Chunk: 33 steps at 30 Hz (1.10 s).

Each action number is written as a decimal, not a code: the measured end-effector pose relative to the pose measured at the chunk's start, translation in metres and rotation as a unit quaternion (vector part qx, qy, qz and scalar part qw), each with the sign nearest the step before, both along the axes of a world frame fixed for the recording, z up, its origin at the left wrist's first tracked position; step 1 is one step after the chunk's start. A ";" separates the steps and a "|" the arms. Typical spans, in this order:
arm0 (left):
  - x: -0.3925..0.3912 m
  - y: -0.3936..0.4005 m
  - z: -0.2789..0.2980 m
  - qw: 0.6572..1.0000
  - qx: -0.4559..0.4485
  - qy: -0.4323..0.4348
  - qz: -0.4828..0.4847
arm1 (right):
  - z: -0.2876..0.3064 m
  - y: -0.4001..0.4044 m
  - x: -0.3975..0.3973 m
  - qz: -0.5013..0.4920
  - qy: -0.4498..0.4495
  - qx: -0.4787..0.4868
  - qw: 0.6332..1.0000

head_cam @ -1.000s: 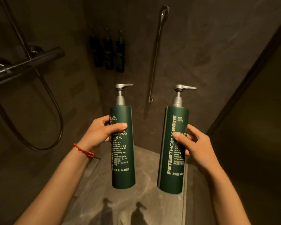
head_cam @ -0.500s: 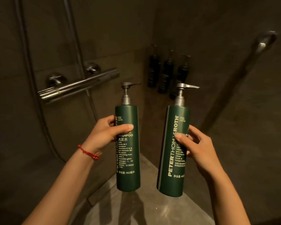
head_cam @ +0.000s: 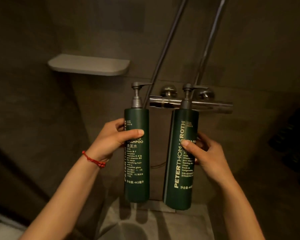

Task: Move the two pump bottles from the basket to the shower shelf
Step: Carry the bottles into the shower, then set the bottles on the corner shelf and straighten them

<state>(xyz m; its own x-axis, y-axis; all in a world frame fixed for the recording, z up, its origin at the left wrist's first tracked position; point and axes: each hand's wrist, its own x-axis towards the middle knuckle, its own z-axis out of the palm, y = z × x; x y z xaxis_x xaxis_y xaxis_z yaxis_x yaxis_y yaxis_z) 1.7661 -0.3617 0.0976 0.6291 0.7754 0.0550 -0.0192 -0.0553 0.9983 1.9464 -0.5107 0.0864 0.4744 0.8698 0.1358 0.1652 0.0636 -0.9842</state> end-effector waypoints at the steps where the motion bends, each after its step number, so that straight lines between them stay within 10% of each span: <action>1: -0.008 -0.001 0.001 1.000 0.002 0.000 0.018 | 0.000 0.008 -0.003 0.018 -0.001 -0.001 1.000; 33: -0.079 0.200 0.178 0.960 0.236 -0.146 0.040 | 0.174 0.218 -0.061 0.008 -0.154 0.232 0.960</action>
<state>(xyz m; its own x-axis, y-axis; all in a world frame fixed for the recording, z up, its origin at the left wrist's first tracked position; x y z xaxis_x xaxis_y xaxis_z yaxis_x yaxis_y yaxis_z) 1.6874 -0.1622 0.2759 0.4734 0.6661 0.5764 -0.2710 -0.5125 0.8148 1.8853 -0.2928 0.2599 0.3357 0.6883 0.6430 0.4397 0.4892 -0.7532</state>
